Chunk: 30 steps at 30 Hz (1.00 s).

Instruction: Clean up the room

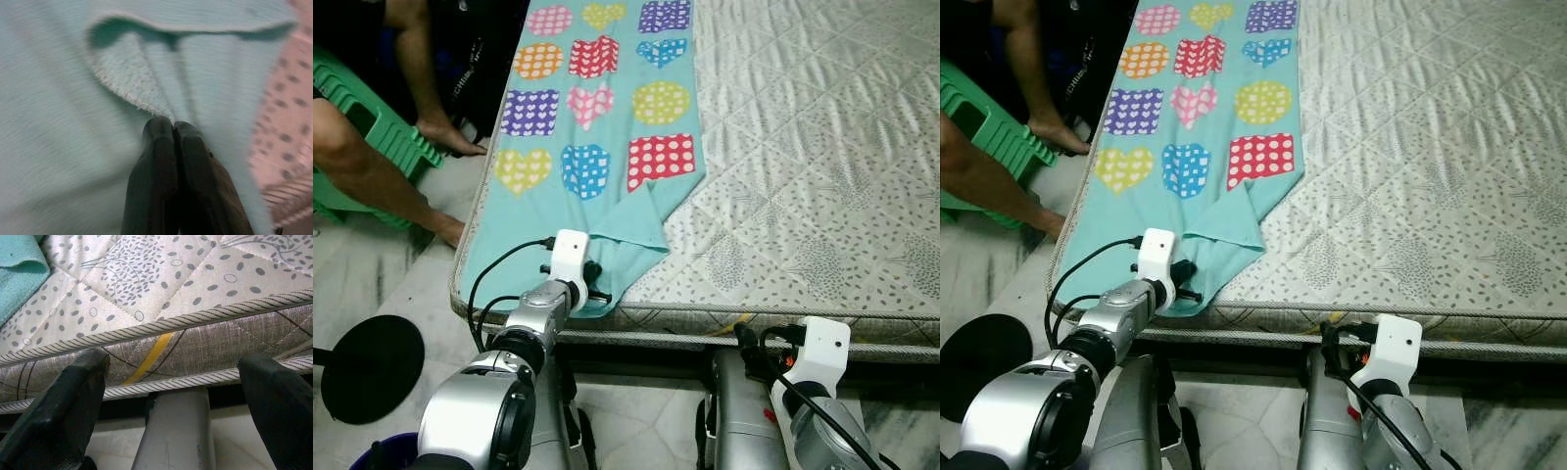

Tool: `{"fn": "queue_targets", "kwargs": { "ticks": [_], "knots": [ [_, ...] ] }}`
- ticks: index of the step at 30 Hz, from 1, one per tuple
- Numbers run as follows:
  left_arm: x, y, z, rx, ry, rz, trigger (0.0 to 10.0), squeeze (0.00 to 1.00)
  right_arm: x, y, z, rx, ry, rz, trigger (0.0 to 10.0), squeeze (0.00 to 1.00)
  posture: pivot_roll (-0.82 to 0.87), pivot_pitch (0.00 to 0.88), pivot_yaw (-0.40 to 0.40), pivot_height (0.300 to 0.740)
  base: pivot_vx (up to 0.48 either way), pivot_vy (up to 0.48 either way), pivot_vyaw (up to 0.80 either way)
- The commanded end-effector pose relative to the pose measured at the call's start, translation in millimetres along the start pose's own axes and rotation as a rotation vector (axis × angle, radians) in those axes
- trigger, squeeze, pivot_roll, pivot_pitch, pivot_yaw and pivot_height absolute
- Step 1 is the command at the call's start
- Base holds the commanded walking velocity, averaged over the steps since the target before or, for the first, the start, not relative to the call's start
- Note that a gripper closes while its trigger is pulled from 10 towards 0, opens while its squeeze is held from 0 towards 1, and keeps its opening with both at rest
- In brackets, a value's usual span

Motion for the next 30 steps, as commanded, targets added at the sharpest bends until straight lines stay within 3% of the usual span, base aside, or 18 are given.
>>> {"fn": "queue_targets", "kwargs": {
  "ticks": [1,5,7,9,12,16,21,23,24,25,30],
  "knots": [
    [14.8,-3,-0.9,-0.006,-0.093,-0.109,0.0,0.0,1.2,-6,1.7,-0.022,-0.008,-0.008,10.0,0.0,-0.25,0.256,0.124,0.586,0.0,0.0,0.0],
    [23.6,-3,-1.4,-0.004,-0.143,-0.155,0.0,0.0,1.3,-6,1.4,-0.023,-0.008,-0.008,10.0,0.0,-0.25,0.256,0.124,0.586,0.0,0.0,0.0],
    [41.2,-7,-0.9,-0.003,-0.252,-0.245,0.0,0.0,1.3,-6,0.7,-0.023,-0.007,-0.008,10.0,0.0,-0.25,0.252,0.124,0.586,0.0,0.0,0.0],
    [43.9,-8,-0.7,-0.004,-0.27,-0.259,0.0,0.0,1.3,-6,0.5,-0.024,-0.007,-0.008,10.0,0.0,-0.25,0.252,0.124,0.586,0.0,0.0,0.0],
    [64.1,-19,3.9,-0.026,-0.421,-0.343,0.0,0.0,1.0,-6,-0.7,-0.025,-0.005,-0.008,10.0,0.0,-0.24,0.245,0.123,0.586,0.0,0.0,0.0],
    [81.8,-32,11.6,-0.043,-0.568,-0.376,0.0,0.0,0.5,-6,-2.6,-0.026,-0.002,-0.007,10.0,0.0,-0.24,0.236,0.122,0.586,0.0,0.0,0.0],
    [84.2,-41,16.4,-0.056,-0.602,-0.387,0.0,0.0,-0.2,-6,-4.7,-0.027,0.0,-0.007,10.0,0.0,-0.23,0.228,0.122,0.586,0.0,0.0,0.0],
    [80.1,-47,17.7,-0.069,-0.569,-0.373,0.0,0.0,-0.5,-7,-5.8,-0.027,0.002,-0.007,10.0,0.0,-0.23,0.223,0.122,0.586,0.0,0.0,0.0],
    [76.9,-49,17.6,-0.072,-0.542,-0.37,0.7,0.0,-0.6,-7,-6.5,-0.028,0.003,-0.007,10.0,0.0,-0.23,0.221,0.122,0.586,0.0,0.0,0.0],
    [75.9,-49,17.8,-0.071,-0.536,-0.37,10.0,0.0,-0.6,-7,-6.9,-0.028,0.003,-0.007,10.0,0.0,-0.23,0.22,0.122,0.586,0.0,0.0,0.0],
    [61.9,-44,18.1,-0.028,-0.425,-0.295,10.0,0.0,-0.7,-8,-9.9,-0.03,0.006,-0.013,10.0,0.0,-0.22,0.207,0.121,0.586,0.0,0.0,0.0]
  ]
}}
Point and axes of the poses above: a point about 5 cm out from each wrist's last joint towards the gripper, its own z axis pointing back from the gripper into the wrist, its own y axis along the axis of the wrist's last joint, x = y × z, the point moved 3 cm from there along -z, pointing out of the wrist towards the gripper, and after that the axes turned 12 degrees about -z, right-handed, at the moved point
